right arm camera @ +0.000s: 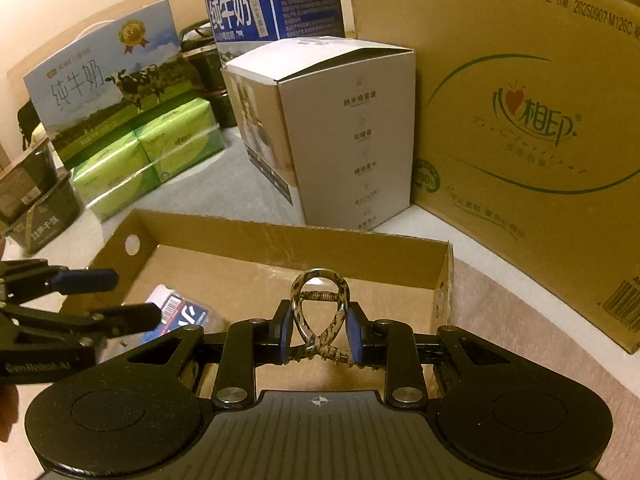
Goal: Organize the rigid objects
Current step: 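Carry the keychain and floss box into the cardboard tray and release both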
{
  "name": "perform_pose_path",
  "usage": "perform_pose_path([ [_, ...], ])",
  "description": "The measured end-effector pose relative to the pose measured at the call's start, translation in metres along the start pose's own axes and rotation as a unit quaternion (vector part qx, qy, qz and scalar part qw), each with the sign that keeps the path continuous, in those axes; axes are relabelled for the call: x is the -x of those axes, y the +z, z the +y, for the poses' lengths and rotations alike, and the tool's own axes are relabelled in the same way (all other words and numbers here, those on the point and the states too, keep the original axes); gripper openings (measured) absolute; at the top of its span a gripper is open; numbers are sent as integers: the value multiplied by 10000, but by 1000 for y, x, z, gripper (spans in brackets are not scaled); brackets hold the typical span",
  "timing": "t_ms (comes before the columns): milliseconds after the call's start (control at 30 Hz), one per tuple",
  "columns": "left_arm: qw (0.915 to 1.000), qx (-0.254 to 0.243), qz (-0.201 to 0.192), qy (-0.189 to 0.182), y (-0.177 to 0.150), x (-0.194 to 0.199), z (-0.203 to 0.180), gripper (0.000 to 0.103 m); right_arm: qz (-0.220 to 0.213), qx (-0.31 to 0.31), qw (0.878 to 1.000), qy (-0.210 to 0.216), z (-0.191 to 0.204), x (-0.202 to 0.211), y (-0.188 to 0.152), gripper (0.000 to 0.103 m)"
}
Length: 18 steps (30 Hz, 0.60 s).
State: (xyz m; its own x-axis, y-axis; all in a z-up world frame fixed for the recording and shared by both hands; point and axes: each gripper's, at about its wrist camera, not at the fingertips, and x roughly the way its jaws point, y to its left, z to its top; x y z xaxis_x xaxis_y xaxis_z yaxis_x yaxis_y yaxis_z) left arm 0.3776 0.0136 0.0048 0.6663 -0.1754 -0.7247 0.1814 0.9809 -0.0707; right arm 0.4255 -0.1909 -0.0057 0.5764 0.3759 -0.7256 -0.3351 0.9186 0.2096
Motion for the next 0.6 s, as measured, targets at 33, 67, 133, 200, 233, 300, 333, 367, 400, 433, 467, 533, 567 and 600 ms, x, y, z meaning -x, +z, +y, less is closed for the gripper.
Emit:
perform_pose_path([
  [33, 10000, 8, -2, 22, -1, 2, 1, 62, 1, -13, 10000, 4, 0, 1, 0, 28],
  [67, 10000, 18, 1, 34, -1, 3, 2, 62, 8, -24, 10000, 14, -1, 1, 0, 28],
  [133, 10000, 22, 6, 48, -3, 6, 4, 62, 20, -54, 10000, 44, 0, 1, 0, 28],
  [200, 10000, 9, 21, 68, -3, 7, 4, 62, 20, -39, 10000, 41, 2, 2, 1, 28],
  [233, 10000, 3, 27, 72, -3, 8, 4, 62, 21, -33, 10000, 49, 3, 2, 1, 28],
  [300, 10000, -1, 26, 86, -4, 8, 4, 62, 21, -22, 10000, 54, 4, 3, 2, 28],
  [333, 10000, -7, 25, 80, -4, 9, 3, 62, 18, -17, 10000, 56, 5, 3, 2, 28],
  [367, 10000, -6, 23, 79, -5, 9, 3, 62, 13, -18, 10000, 60, 5, 3, 2, 28],
  [400, 10000, -5, 18, 81, -5, 10, 3, 62, 9, -16, 10000, 60, 6, 3, 2, 28],
  [433, 10000, -5, 12, 84, -5, 10, 3, 62, 5, -17, 10000, 57, 6, 3, 2, 28],
  [467, 10000, -5, 7, 87, -4, 10, 3, 62, -7, -36, 10000, 53, 6, 3, 2, 29],
  [533, 9999, -2, 0, 101, -5, 11, 3, 62, -60, -125, 9999, 40, 4, 4, 2, 29],
  [567, 9999, -6, 1, 114, -5, 11, 4, 62, -116, -172, 9998, 69, 3, 4, 3, 29],
  [600, 9999, -12, 3, 130, -5, 11, 4, 62, -178, -200, 9996, 125, 1, 4, 3, 30],
])
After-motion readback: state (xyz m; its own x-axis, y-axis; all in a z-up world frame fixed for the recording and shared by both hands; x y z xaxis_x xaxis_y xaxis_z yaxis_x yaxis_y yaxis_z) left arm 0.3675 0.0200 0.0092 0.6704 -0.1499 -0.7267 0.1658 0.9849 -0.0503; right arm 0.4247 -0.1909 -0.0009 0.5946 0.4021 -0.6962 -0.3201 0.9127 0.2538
